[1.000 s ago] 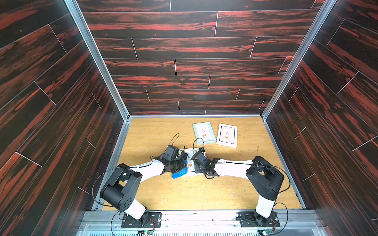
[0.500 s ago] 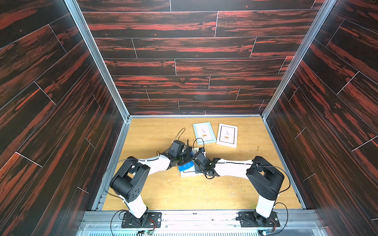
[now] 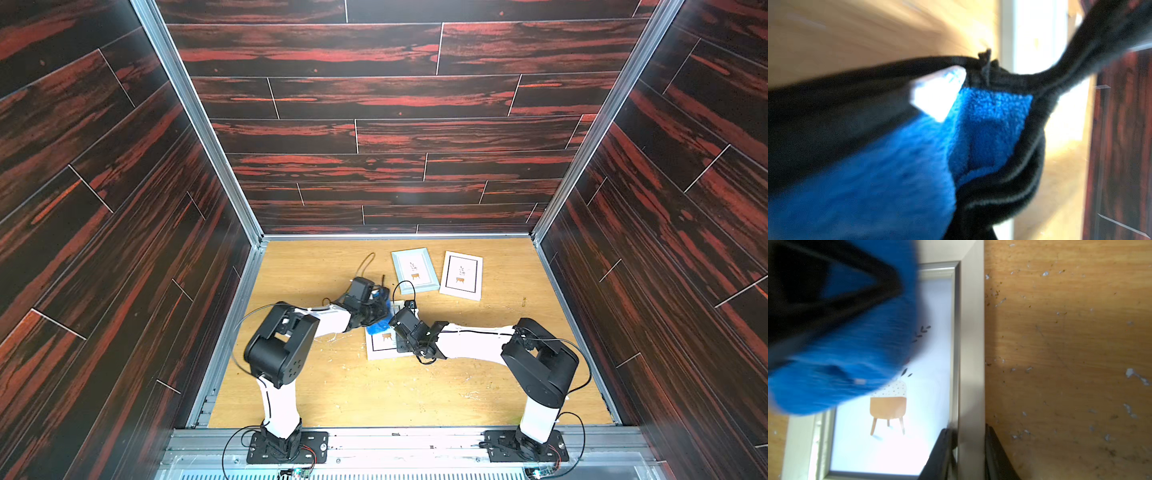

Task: Wipe the picture frame with a cloth
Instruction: Wipe the dirt from the picture frame.

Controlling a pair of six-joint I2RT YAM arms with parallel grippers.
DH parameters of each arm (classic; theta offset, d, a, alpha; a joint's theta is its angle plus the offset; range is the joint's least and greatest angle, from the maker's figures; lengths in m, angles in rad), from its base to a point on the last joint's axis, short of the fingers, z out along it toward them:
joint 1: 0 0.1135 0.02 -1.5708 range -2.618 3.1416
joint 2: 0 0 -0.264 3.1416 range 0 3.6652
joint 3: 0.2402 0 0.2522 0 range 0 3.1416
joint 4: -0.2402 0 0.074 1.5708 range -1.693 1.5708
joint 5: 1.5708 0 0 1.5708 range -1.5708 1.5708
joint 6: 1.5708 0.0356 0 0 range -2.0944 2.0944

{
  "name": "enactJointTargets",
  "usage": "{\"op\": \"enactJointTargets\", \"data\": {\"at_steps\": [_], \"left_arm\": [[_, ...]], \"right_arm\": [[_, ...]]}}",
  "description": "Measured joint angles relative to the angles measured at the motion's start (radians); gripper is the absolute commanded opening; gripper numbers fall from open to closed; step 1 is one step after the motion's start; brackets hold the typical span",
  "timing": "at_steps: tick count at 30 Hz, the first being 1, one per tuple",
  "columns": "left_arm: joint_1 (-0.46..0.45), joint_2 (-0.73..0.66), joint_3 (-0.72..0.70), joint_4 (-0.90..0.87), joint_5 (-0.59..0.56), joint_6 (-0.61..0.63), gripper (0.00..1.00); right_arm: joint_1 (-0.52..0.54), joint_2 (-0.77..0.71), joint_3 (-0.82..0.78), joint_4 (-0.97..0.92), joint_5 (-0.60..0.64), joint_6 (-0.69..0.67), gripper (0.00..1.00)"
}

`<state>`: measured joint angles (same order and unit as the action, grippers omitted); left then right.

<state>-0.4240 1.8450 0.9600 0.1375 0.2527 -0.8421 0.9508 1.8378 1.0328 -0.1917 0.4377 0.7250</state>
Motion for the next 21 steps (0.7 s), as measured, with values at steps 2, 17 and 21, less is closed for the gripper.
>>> {"op": "enactJointTargets", "data": {"at_steps": [2, 17, 21], "left_arm": [[0.022, -0.035, -0.011, -0.045, -0.024, 0.021, 0.00], [-0.117, 0.078, 0.100, -0.038, -0.002, -0.002, 0.00], [-0.026, 0.008, 0.023, -0.051, 0.002, 0.009, 0.00]], "right_arm": [[0.000, -0.001, 0.000, 0.000, 0.000, 0.000, 0.01], [-0.002, -0.005, -0.002, -0.025, 0.011, 0.013, 0.01], [-0.002, -0.005, -0.002, -0.023, 0.012, 0.011, 0.01]]}}
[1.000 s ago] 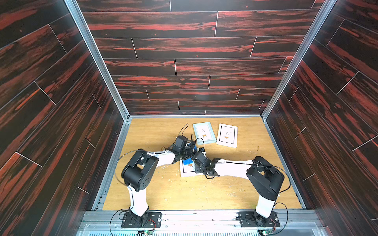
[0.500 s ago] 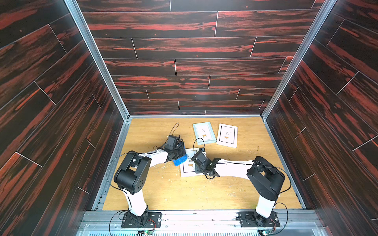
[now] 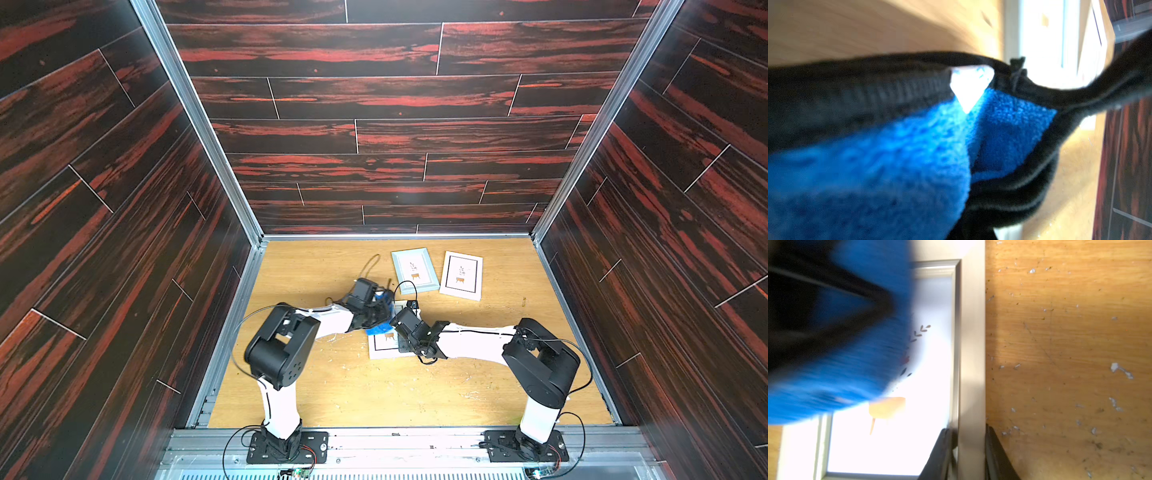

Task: Wipe the picture frame with a cloth
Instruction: Wipe the dirt from the picture frame.

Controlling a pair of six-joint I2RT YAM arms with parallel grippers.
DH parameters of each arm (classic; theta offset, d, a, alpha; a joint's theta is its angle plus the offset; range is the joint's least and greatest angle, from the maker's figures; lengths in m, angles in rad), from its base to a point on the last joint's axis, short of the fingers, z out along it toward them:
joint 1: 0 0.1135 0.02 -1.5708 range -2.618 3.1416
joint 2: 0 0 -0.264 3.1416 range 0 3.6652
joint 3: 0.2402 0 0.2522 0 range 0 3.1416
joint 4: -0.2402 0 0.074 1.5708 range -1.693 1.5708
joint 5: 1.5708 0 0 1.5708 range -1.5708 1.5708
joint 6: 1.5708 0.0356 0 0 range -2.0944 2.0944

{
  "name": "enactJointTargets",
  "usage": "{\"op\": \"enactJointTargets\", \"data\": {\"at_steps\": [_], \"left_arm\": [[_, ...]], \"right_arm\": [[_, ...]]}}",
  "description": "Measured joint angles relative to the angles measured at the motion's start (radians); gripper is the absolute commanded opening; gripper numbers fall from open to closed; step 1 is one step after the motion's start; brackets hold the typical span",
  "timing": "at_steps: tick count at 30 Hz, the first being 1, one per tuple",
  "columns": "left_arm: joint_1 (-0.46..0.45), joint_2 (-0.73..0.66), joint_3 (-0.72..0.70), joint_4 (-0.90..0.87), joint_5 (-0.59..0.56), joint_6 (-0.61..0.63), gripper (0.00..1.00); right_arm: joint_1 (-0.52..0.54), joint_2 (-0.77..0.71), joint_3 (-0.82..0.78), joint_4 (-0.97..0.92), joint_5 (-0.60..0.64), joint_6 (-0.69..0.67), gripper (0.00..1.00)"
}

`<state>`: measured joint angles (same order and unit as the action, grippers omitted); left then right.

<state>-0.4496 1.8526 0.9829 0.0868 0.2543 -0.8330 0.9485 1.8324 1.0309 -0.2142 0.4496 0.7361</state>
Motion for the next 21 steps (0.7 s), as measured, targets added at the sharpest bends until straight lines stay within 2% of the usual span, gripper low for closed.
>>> {"op": "enactJointTargets", "data": {"at_steps": [3, 8, 11, 15, 19, 21], "left_arm": [[0.011, -0.003, 0.015, -0.027, -0.019, 0.006, 0.00], [-0.104, 0.084, 0.142, -0.045, -0.023, -0.005, 0.00], [-0.136, 0.102, 0.155, -0.036, -0.020, -0.009, 0.00], [-0.076, 0.070, 0.088, -0.021, -0.006, -0.001, 0.00], [0.004, -0.027, -0.017, -0.040, -0.005, 0.014, 0.00], [0.006, -0.049, -0.042, -0.040, -0.005, 0.004, 0.00]], "right_arm": [[0.000, 0.000, 0.000, 0.006, 0.000, -0.003, 0.01], [0.000, 0.000, 0.000, 0.004, 0.000, -0.003, 0.01], [-0.001, 0.000, -0.002, -0.003, 0.001, 0.004, 0.01], [-0.001, 0.000, -0.002, 0.000, 0.002, 0.004, 0.01], [-0.001, 0.000, -0.002, 0.005, 0.002, 0.003, 0.01], [-0.001, 0.000, -0.002, 0.013, -0.003, -0.004, 0.01]]}}
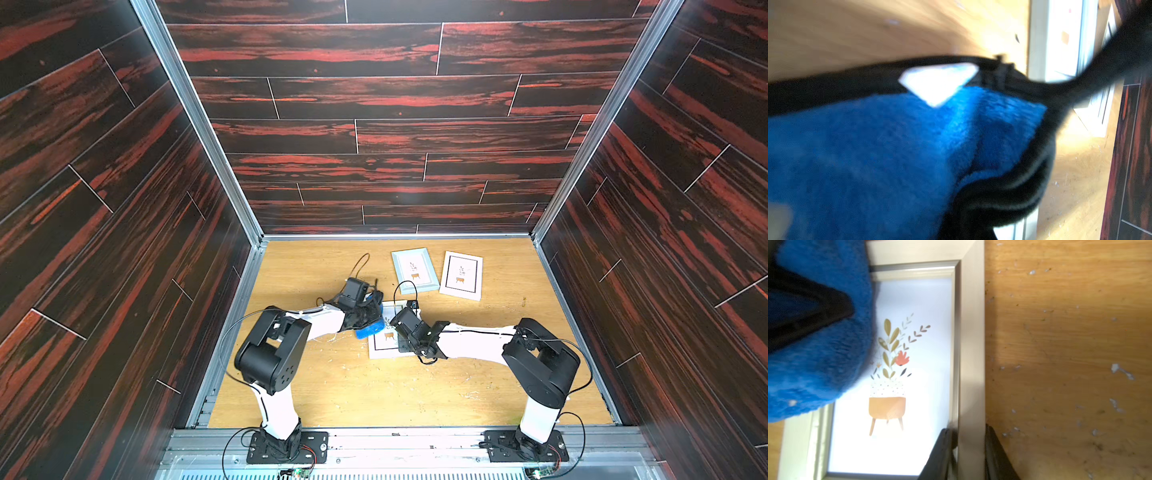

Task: Wipe the picture frame with a cloth
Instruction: Wipe the dirt from the picture frame.

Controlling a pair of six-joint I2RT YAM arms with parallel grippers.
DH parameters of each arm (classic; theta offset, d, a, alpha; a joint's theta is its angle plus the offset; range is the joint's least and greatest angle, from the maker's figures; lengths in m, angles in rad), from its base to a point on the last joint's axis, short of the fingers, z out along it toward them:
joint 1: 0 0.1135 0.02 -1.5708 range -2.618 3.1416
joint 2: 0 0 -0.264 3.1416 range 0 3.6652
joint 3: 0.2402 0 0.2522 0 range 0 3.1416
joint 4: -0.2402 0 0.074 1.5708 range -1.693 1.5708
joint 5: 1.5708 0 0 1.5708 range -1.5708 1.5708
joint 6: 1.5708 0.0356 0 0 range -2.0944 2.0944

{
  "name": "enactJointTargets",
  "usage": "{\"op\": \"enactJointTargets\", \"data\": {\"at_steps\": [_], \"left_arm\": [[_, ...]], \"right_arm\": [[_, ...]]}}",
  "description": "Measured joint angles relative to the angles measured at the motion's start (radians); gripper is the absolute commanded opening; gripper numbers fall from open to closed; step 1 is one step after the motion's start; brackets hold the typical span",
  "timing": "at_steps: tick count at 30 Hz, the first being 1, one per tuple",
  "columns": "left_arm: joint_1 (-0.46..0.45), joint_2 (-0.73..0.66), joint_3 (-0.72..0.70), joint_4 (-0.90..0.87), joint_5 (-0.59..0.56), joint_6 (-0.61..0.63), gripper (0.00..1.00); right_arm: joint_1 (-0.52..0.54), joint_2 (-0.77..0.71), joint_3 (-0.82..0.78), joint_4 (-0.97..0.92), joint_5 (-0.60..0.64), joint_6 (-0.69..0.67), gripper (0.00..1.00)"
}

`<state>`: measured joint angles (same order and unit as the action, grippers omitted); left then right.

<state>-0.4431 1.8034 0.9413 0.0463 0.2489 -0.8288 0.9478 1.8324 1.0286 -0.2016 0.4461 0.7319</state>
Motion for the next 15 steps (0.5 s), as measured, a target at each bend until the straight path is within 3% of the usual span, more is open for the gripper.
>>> {"op": "enactJointTargets", "data": {"at_steps": [8, 15], "left_arm": [[-0.155, -0.112, -0.145, 0.023, -0.001, -0.080, 0.00], [-0.077, -0.227, -0.219, -0.063, 0.023, -0.059, 0.00]], "right_arm": [[0.001, 0.000, 0.000, -0.006, -0.002, 0.000, 0.01], [0.005, 0.000, 0.000, 0.005, -0.012, -0.003, 0.01]]}}
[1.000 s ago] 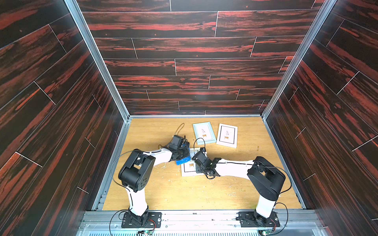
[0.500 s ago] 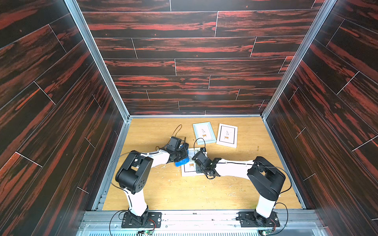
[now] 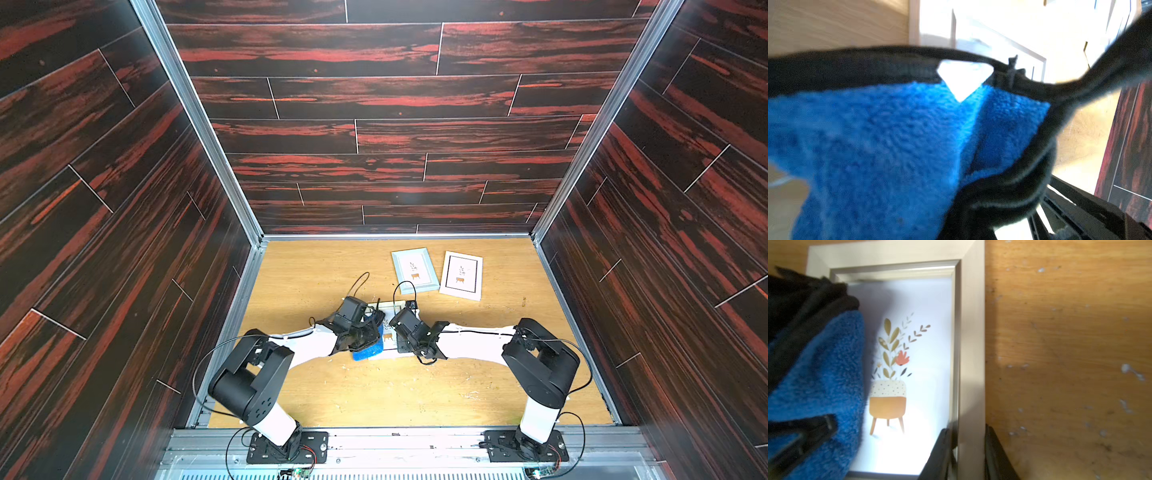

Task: Wipe the picture frame with a cloth
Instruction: Wipe the dirt from the picture frame.

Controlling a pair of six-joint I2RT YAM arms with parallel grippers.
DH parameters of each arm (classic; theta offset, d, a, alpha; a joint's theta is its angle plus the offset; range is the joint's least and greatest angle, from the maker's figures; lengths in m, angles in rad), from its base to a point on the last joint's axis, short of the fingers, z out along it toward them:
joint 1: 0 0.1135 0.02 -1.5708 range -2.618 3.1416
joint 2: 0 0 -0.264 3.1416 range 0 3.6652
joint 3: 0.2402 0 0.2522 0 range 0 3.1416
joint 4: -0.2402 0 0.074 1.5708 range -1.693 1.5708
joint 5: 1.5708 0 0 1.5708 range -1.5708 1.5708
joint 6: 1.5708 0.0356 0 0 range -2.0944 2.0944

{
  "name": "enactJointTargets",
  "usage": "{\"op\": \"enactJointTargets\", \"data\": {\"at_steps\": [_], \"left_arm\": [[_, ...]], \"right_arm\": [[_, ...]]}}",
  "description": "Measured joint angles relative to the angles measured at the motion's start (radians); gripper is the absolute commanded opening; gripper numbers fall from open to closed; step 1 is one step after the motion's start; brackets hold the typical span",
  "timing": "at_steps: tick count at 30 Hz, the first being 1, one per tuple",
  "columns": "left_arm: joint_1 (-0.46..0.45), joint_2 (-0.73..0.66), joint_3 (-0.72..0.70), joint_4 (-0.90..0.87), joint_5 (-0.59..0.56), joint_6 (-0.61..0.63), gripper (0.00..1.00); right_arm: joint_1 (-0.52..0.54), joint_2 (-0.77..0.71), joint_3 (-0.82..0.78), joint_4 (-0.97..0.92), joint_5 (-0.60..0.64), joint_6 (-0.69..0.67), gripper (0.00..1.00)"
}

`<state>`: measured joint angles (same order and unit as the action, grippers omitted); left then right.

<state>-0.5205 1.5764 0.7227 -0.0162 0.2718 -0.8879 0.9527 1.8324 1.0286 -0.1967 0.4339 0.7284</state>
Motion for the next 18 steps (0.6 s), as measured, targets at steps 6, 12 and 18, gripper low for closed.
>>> {"op": "enactJointTargets", "data": {"at_steps": [6, 12, 18], "left_arm": [[-0.084, -0.059, -0.019, -0.083, -0.005, 0.002, 0.00], [-0.067, -0.050, -0.015, -0.090, 0.011, 0.002, 0.00], [-0.095, 0.063, 0.035, 0.019, 0.063, -0.035, 0.00]], "right_arm": [[0.001, 0.000, -0.001, -0.012, -0.004, -0.004, 0.01], [0.001, 0.000, -0.001, -0.013, -0.004, -0.004, 0.01], [0.001, 0.000, -0.001, -0.012, -0.004, -0.005, 0.01]]}}
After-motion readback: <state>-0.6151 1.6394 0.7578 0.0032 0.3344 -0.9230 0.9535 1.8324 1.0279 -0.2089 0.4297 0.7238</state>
